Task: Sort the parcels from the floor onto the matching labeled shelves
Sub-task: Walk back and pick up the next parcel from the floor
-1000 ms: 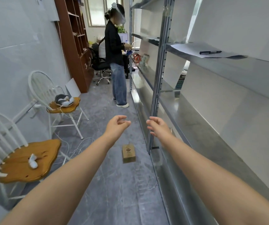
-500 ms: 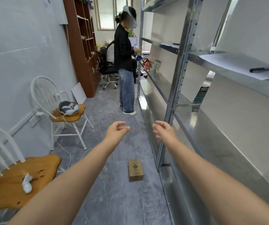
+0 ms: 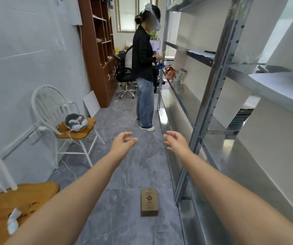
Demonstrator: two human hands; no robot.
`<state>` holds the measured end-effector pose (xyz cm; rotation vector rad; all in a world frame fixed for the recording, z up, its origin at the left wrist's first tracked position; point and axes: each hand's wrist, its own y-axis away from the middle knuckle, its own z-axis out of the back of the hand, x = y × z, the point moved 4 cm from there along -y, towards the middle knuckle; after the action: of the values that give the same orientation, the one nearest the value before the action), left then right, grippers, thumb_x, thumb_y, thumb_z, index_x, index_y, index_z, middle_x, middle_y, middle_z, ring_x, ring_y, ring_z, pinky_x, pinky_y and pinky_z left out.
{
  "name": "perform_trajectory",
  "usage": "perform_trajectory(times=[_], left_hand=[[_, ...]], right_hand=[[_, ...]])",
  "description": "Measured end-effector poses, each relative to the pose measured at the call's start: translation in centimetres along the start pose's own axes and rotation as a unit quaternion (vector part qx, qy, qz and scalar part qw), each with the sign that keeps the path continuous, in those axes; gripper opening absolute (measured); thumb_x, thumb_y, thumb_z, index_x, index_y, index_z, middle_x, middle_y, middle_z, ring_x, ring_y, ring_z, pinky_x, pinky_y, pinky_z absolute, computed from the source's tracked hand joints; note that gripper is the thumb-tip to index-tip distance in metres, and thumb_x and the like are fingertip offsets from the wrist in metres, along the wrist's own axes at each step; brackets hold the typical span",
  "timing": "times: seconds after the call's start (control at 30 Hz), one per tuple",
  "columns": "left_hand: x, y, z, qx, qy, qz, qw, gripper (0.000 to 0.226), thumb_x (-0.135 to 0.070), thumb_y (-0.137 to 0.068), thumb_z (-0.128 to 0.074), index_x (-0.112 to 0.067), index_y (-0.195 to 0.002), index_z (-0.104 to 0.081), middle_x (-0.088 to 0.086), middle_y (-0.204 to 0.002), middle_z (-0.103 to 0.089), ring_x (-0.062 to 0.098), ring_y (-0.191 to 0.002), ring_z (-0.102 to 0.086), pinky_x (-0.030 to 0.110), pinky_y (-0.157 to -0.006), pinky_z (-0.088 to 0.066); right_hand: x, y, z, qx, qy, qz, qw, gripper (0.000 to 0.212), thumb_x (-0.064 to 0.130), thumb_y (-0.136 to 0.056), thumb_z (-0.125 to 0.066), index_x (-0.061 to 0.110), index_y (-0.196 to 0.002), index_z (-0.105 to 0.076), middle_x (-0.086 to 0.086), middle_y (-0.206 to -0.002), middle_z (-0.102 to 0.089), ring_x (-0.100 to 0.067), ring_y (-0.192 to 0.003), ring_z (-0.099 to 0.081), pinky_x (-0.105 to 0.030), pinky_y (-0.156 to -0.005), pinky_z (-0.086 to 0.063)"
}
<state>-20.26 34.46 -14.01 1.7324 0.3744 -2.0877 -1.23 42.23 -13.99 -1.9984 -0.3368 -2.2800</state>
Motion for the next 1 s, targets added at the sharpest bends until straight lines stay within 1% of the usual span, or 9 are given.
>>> perform_trajectory(times=[0.1,0.2,0.37,0.47,0.57,0.67,0.87,0.97,1.0], left_hand=[[0.6,-3.6,0.0,0.007,0.003,0.003,1.0,0.037,-0.021,-0.088,-0.064,-0.012,-0.122,-0.053,0.004,-0.1,-0.064,0.02,-0.098,-0.06,0.029,-0.082,-0.041],[1.3,-7.8,0.1,0.011,0.004,0.002,1.0,0.036,-0.022,-0.087,-0.064,-0.014,-0.121,-0.054,-0.005,-0.088,-0.061,0.019,-0.099,-0.06,0.029,-0.083,-0.042],[1.5,-15.4,0.5,0.04,0.008,-0.002,0.999,0.036,-0.023,-0.088,-0.063,-0.013,-0.121,-0.054,-0.003,-0.089,-0.061,0.02,-0.1,-0.06,0.03,-0.085,-0.044],[1.4,-19.9,1.0,0.044,0.0,-0.008,0.999,0.04,-0.023,-0.087,-0.064,-0.011,-0.124,-0.052,-0.004,-0.084,-0.061,0.02,-0.098,-0.061,0.029,-0.085,-0.044],[1.6,-23.7,1.3,0.051,-0.005,0.002,0.999,0.043,-0.023,-0.087,-0.064,-0.011,-0.126,-0.049,-0.003,-0.084,-0.06,0.02,-0.098,-0.06,0.03,-0.086,-0.043],[2.9,-26.6,0.9,0.062,-0.013,0.022,0.998,0.045,-0.024,-0.087,-0.065,-0.011,-0.127,-0.05,-0.004,-0.084,-0.059,0.021,-0.099,-0.06,0.032,-0.088,-0.044],[6.2,-29.8,0.0,0.047,-0.018,0.056,0.997,0.043,-0.022,-0.086,-0.065,-0.009,-0.125,-0.052,-0.004,-0.079,-0.058,0.021,-0.096,-0.06,0.03,-0.083,-0.042],[8.3,-30.7,-0.7,0.031,-0.015,0.08,0.996,0.041,-0.018,-0.087,-0.064,-0.006,-0.124,-0.052,-0.004,-0.076,-0.056,0.018,-0.092,-0.057,0.03,-0.084,-0.041],[9.2,-31.1,-1.0,0.025,-0.013,0.088,0.996,0.042,-0.016,-0.087,-0.064,-0.003,-0.125,-0.052,-0.002,-0.079,-0.058,0.018,-0.093,-0.057,0.029,-0.084,-0.042]], right_hand=[[-0.1,-3.1,-0.8,-0.002,0.003,-0.008,1.0,0.041,0.024,-0.092,-0.058,0.011,-0.13,-0.05,-0.007,-0.124,-0.059,-0.021,-0.103,-0.061,-0.034,-0.093,-0.048],[-0.2,-6.1,-1.9,-0.006,0.004,-0.008,1.0,0.041,0.024,-0.091,-0.059,0.012,-0.13,-0.05,-0.004,-0.115,-0.059,-0.024,-0.111,-0.061,-0.033,-0.093,-0.048],[0.3,-12.7,-4.4,-0.034,0.028,-0.005,0.999,0.039,0.023,-0.09,-0.059,0.012,-0.127,-0.052,-0.004,-0.11,-0.059,-0.023,-0.109,-0.061,-0.032,-0.094,-0.046],[0.8,-16.6,-6.1,-0.05,0.039,-0.003,0.998,0.041,0.021,-0.089,-0.06,0.011,-0.128,-0.052,-0.003,-0.108,-0.061,-0.018,-0.1,-0.06,-0.03,-0.09,-0.045],[0.9,-19.4,-7.6,-0.043,0.061,0.008,0.997,0.042,0.019,-0.089,-0.061,0.01,-0.128,-0.05,0.003,-0.097,-0.059,-0.013,-0.094,-0.054,-0.024,-0.083,-0.043],[0.3,-21.7,-8.1,-0.037,0.084,0.007,0.996,0.041,0.017,-0.089,-0.062,0.008,-0.127,-0.051,-0.003,-0.107,-0.057,-0.012,-0.095,-0.053,-0.016,-0.076,-0.04],[-3.5,-26.1,-7.4,-0.035,0.1,-0.031,0.994,0.042,0.019,-0.088,-0.064,0.008,-0.126,-0.052,-0.005,-0.108,-0.058,-0.015,-0.1,-0.056,-0.023,-0.086,-0.04],[-5.9,-28.1,-7.3,-0.032,0.098,-0.052,0.993,0.041,0.018,-0.088,-0.063,0.007,-0.126,-0.053,-0.005,-0.108,-0.059,-0.016,-0.1,-0.056,-0.022,-0.085,-0.039],[-6.9,-28.7,-7.4,-0.031,0.095,-0.059,0.993,0.041,0.018,-0.088,-0.063,0.007,-0.126,-0.053,-0.006,-0.108,-0.059,-0.015,-0.099,-0.055,-0.022,-0.084,-0.038]])
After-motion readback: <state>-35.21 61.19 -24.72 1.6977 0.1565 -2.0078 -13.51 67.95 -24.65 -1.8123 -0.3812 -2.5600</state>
